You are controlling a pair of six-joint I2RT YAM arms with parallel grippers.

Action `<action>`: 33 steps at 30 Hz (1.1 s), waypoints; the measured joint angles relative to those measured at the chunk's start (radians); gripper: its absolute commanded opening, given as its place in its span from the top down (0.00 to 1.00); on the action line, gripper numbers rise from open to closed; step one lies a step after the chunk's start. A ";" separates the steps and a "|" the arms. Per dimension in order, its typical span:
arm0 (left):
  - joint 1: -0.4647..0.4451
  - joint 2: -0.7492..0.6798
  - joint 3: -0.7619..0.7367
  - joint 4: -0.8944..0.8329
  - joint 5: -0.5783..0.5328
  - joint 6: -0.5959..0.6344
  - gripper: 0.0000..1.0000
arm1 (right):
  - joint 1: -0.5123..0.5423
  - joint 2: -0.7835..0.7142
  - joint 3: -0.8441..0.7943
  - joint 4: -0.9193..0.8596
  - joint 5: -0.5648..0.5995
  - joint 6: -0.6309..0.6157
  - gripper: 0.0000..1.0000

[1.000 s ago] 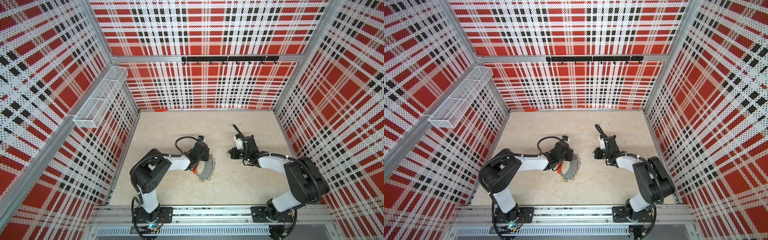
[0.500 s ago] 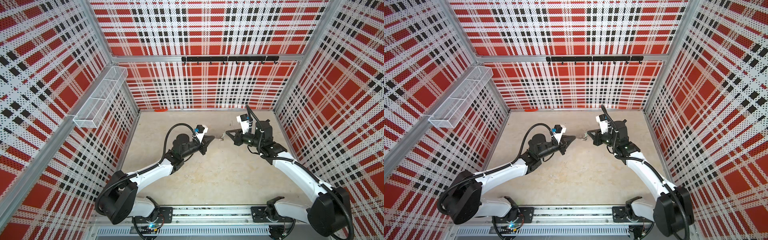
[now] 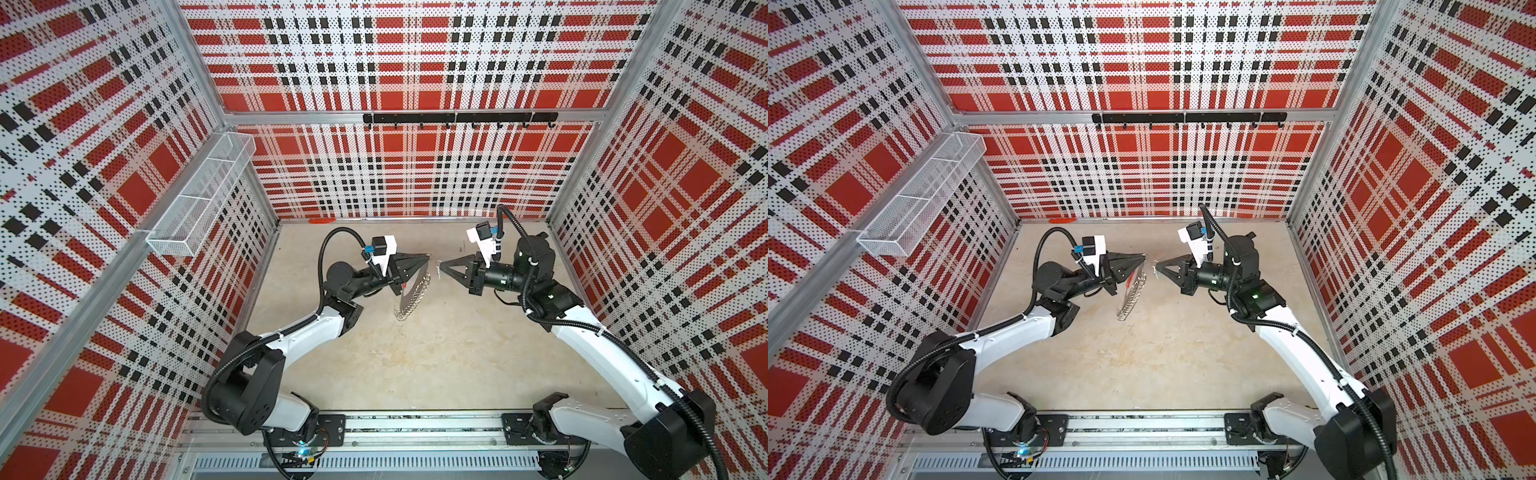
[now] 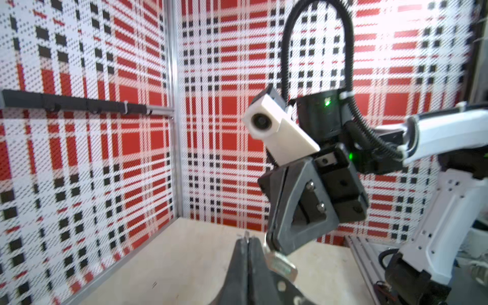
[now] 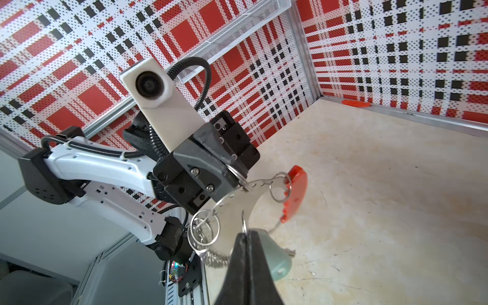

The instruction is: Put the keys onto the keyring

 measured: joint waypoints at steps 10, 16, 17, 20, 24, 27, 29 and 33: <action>0.001 0.114 -0.040 0.295 0.024 -0.257 1.00 | 0.008 0.001 0.000 0.077 -0.003 0.054 1.00; 0.004 0.106 -0.040 0.272 -0.032 -0.276 1.00 | 0.008 0.002 0.000 0.084 0.003 0.066 1.00; 0.006 0.104 -0.040 0.265 -0.040 -0.279 1.00 | 0.008 0.003 0.000 0.084 0.004 0.069 1.00; 0.010 0.097 -0.040 0.252 -0.053 -0.287 1.00 | 0.008 0.012 0.000 0.087 0.003 0.080 1.00; 0.010 0.095 -0.040 0.246 -0.058 -0.294 1.00 | 0.008 0.029 0.000 0.100 0.000 0.096 1.00; 0.010 0.095 -0.040 0.244 -0.058 -0.302 1.00 | 0.008 0.047 0.005 0.113 -0.004 0.111 1.00; 0.010 0.095 -0.040 0.244 -0.058 -0.307 1.00 | 0.008 0.060 0.005 0.126 -0.006 0.119 1.00; 0.010 0.095 -0.040 0.242 -0.057 -0.311 1.00 | 0.008 0.082 0.013 0.135 -0.006 0.132 1.00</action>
